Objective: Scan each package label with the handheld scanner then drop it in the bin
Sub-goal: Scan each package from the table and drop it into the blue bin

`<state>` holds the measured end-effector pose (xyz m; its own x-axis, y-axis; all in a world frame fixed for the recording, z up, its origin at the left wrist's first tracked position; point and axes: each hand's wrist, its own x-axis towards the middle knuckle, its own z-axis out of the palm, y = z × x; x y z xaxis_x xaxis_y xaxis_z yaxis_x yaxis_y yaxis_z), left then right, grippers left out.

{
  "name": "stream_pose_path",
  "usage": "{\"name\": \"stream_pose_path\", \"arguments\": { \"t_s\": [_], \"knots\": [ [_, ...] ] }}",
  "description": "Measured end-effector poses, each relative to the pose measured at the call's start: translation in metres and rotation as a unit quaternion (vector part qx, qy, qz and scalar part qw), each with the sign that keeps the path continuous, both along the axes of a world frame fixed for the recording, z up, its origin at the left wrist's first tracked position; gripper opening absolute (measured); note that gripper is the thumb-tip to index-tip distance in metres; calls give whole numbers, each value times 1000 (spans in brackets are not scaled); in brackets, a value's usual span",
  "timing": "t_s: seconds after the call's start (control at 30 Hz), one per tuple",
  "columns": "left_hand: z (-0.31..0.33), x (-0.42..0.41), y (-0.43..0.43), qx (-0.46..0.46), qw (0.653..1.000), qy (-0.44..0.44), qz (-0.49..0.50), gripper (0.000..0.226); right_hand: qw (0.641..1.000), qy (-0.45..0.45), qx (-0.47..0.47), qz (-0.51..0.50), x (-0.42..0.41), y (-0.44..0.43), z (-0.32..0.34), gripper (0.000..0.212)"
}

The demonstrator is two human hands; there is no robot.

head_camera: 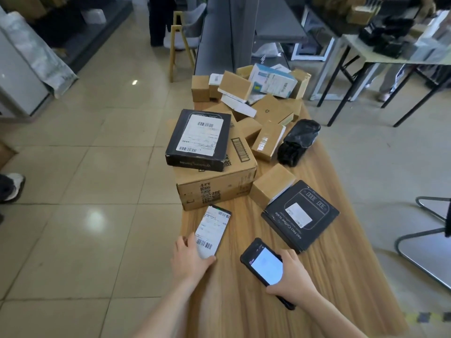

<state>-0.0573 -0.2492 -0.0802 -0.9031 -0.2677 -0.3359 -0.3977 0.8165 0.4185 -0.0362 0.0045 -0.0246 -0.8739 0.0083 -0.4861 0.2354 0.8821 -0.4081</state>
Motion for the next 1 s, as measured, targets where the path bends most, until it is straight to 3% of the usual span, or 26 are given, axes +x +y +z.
{"name": "stream_pose_path", "arguments": {
  "t_s": [0.13, 0.27, 0.5, 1.0],
  "knots": [
    [-4, 7, 2, -30, 999, -13, -31, 99, 997, 12, 35, 64, 0, 0, 2, 82],
    [-6, 12, -1, 14, 999, -33, -26, 101, 989, 46, 67, 124, -7, -4, 7, 80],
    [-9, 15, -28, 57, 990, -7, -127, 103, 959, 89, 130, 235, -23, -18, 20, 82],
    [-3, 30, -52, 73, 980, 70, -169, 99, 922, 123, 217, 297, -12, -38, 44, 84]
  ]
}}
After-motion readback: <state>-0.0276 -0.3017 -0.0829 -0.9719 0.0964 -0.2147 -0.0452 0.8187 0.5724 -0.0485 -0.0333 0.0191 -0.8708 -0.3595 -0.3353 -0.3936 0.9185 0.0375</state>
